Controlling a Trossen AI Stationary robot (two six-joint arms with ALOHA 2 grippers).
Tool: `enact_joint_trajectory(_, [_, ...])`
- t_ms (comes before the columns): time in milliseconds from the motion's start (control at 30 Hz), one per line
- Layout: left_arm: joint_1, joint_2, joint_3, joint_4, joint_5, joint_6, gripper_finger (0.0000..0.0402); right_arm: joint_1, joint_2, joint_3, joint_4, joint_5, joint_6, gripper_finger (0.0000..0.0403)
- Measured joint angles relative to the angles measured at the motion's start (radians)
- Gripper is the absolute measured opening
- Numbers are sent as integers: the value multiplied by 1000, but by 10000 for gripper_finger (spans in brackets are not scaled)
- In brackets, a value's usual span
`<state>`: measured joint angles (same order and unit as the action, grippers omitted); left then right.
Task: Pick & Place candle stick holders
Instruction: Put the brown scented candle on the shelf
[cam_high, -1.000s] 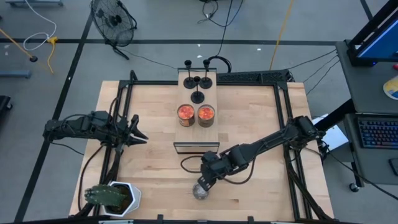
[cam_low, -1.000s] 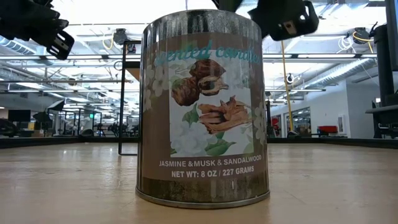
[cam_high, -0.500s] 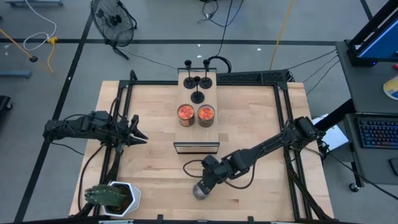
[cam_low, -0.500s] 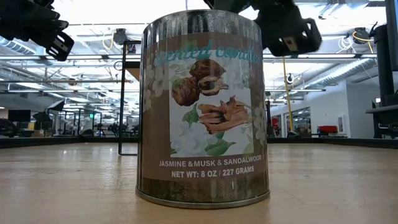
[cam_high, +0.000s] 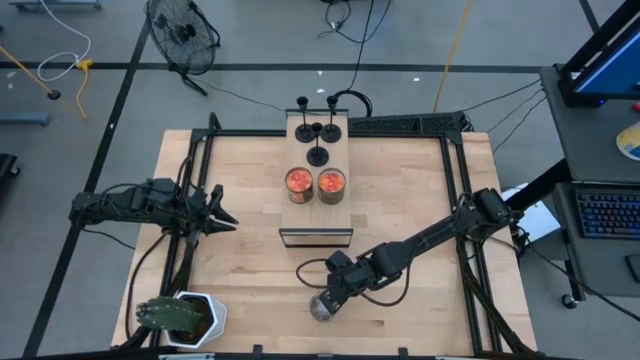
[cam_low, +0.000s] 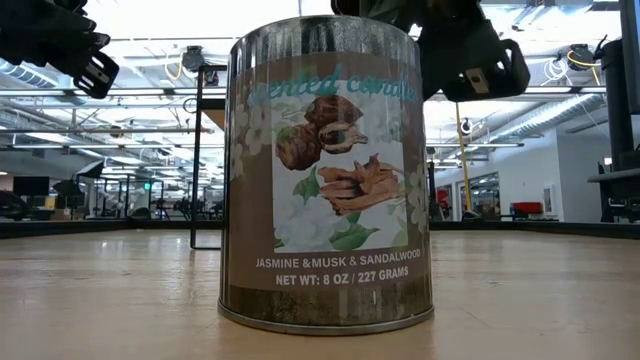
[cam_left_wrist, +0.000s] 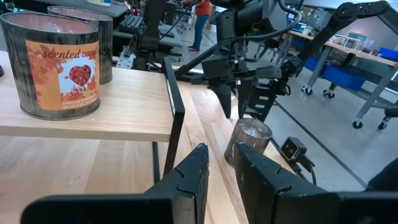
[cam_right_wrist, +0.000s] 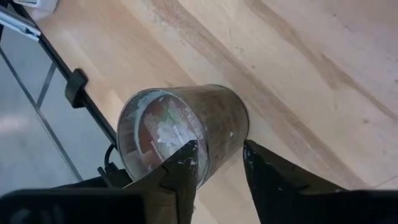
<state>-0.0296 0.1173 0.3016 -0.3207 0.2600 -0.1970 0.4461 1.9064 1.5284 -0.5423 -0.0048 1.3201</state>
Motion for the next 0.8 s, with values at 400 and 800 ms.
enact_joint_trajectory(400, [0,0,0,-1,0,-8,81,1,0,0,45,42,-7,118])
enact_joint_trajectory(800, [-1,0,0,-4,0,-8,81,1,41,-2,53,-5,-31,118])
